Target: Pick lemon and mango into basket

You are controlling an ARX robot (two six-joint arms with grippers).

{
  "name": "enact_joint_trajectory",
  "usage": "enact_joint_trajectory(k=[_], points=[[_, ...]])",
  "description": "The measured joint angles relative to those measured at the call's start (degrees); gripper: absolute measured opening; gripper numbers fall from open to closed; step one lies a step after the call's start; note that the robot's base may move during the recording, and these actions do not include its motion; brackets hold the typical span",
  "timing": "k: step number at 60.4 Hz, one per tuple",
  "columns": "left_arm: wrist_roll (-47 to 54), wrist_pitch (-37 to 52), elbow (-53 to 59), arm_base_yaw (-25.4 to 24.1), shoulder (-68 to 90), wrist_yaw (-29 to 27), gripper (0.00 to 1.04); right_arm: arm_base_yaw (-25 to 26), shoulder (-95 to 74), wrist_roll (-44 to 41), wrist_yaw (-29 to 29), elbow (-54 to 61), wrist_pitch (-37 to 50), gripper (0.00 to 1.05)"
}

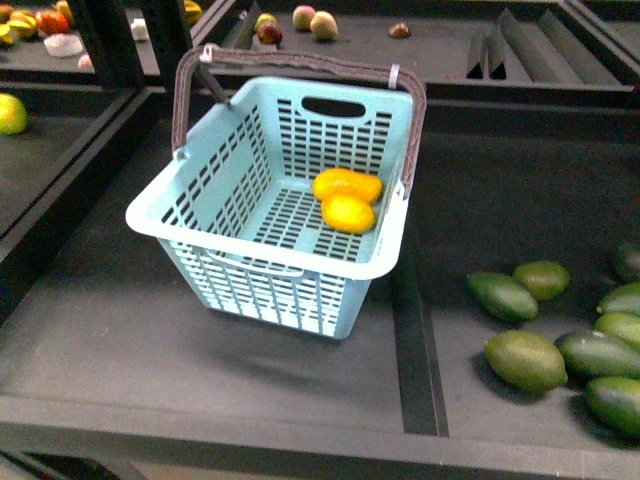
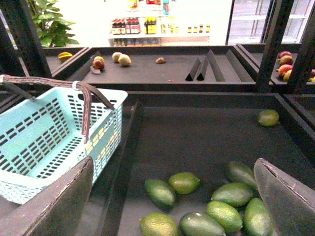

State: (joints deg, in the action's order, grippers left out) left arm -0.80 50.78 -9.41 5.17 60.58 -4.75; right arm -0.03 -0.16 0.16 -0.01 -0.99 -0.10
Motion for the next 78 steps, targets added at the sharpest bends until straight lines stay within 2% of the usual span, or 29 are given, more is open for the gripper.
enact_joint_trajectory(k=[4, 7, 12, 17, 47, 78], points=[[0.0, -1.6, 1.6, -0.8, -2.9, 0.8, 0.04, 0.0, 0.0, 0.0, 0.0, 0.0, 0.0, 0.96], [0.1, -2.9, 2.7, -3.3, -5.3, 4.0, 0.04, 0.0, 0.0, 0.0, 0.0, 0.0, 0.0, 0.96], [0.2, -4.5, 4.3, -4.9, -8.6, 4.3, 0.04, 0.0, 0.0, 0.0, 0.0, 0.0, 0.0, 0.96], [0.2, -3.0, 6.8, -4.9, -9.9, 4.8, 0.04, 0.0, 0.0, 0.0, 0.0, 0.0, 0.0, 0.96], [0.2, -24.3, 8.5, -4.9, -33.8, 4.7, 0.04, 0.0, 0.0, 0.0, 0.0, 0.0, 0.0, 0.96], [0.2, -38.0, 8.6, -4.9, -47.9, 4.7, 0.04, 0.0, 0.0, 0.0, 0.0, 0.0, 0.0, 0.96]])
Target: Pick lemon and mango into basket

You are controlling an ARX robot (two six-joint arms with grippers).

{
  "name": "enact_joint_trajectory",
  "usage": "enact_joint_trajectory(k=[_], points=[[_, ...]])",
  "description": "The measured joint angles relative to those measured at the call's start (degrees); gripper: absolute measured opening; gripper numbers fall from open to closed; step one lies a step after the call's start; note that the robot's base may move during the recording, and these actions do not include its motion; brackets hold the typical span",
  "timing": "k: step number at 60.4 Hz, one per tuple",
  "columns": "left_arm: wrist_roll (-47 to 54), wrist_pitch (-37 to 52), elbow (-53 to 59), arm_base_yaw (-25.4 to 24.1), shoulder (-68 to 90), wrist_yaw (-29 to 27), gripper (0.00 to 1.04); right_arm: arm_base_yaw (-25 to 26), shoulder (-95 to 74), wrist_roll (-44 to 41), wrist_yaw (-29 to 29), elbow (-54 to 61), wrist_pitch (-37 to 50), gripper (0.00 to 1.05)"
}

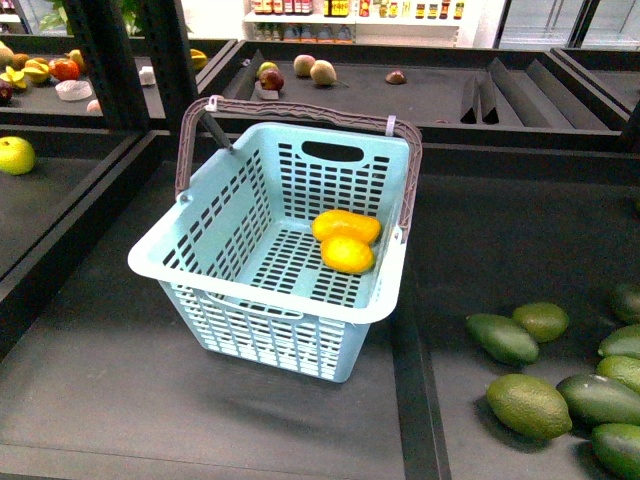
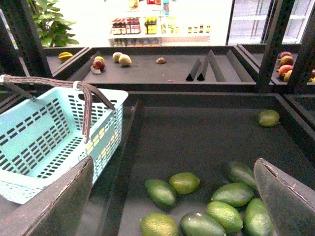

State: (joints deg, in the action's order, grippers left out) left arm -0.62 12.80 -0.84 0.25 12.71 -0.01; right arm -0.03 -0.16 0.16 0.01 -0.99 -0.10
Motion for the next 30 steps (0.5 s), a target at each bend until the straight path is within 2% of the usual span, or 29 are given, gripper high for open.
enact_joint_trajectory(k=[10, 16, 30], points=[[0.0, -2.7, 0.0, 0.0, -2.6, 0.0, 0.04, 0.0, 0.0, 0.0, 0.0, 0.0, 0.0, 0.96], [0.0, -12.2, 0.0, 0.0, -11.0, 0.0, 0.04, 0.0, 0.0, 0.0, 0.0, 0.0, 0.0, 0.96], [0.0, -12.7, 0.0, 0.0, -12.3, 0.0, 0.04, 0.0, 0.0, 0.0, 0.0, 0.0, 0.0, 0.96]])
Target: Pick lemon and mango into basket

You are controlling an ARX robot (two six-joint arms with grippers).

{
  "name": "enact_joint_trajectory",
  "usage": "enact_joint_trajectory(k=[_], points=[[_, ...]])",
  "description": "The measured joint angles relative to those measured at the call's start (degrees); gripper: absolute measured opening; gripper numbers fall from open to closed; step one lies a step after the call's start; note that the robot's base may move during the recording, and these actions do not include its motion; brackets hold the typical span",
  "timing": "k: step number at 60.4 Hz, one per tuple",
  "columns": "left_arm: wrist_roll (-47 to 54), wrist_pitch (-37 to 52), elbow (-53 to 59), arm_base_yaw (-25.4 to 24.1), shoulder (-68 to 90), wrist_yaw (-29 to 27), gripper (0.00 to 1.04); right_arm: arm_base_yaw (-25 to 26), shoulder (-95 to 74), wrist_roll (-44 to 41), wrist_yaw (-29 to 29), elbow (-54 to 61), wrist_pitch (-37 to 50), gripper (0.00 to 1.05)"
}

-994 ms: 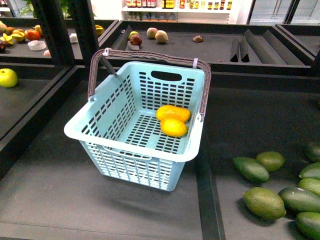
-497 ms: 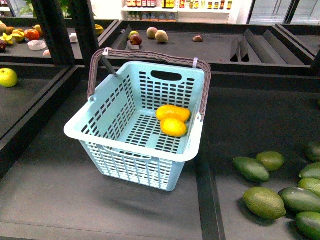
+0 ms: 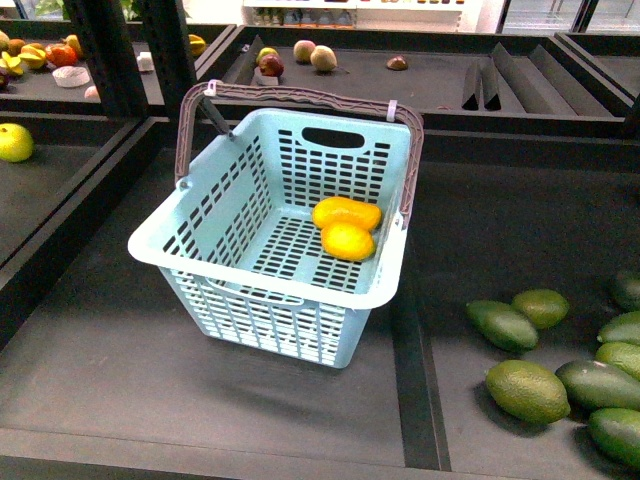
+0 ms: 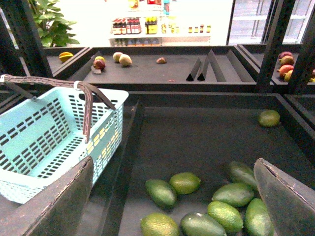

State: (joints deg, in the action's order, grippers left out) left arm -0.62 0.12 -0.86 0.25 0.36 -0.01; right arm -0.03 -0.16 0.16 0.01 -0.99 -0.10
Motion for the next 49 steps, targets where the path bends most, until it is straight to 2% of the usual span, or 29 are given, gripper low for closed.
enact_joint_trajectory(k=[16, 18, 31, 34, 43, 49], points=[[0.0, 0.0, 0.0, 0.0, 0.0, 0.0, 0.04, 0.0, 0.0, 0.0, 0.0, 0.0, 0.0, 0.96], [0.0, 0.0, 0.0, 0.0, 0.0, 0.0, 0.07, 0.0, 0.0, 0.0, 0.0, 0.0, 0.0, 0.96], [0.0, 0.0, 0.0, 0.0, 0.0, 0.0, 0.52, 0.0, 0.0, 0.0, 0.0, 0.0, 0.0, 0.96], [0.0, 0.0, 0.0, 0.0, 0.0, 0.0, 0.68, 0.0, 0.0, 0.0, 0.0, 0.0, 0.0, 0.96], [0.0, 0.0, 0.0, 0.0, 0.0, 0.0, 0.99, 0.0, 0.0, 0.0, 0.0, 0.0, 0.0, 0.96], [0.1, 0.0, 0.0, 0.0, 0.0, 0.0, 0.98, 0.0, 0.0, 0.0, 0.0, 0.0, 0.0, 0.96]])
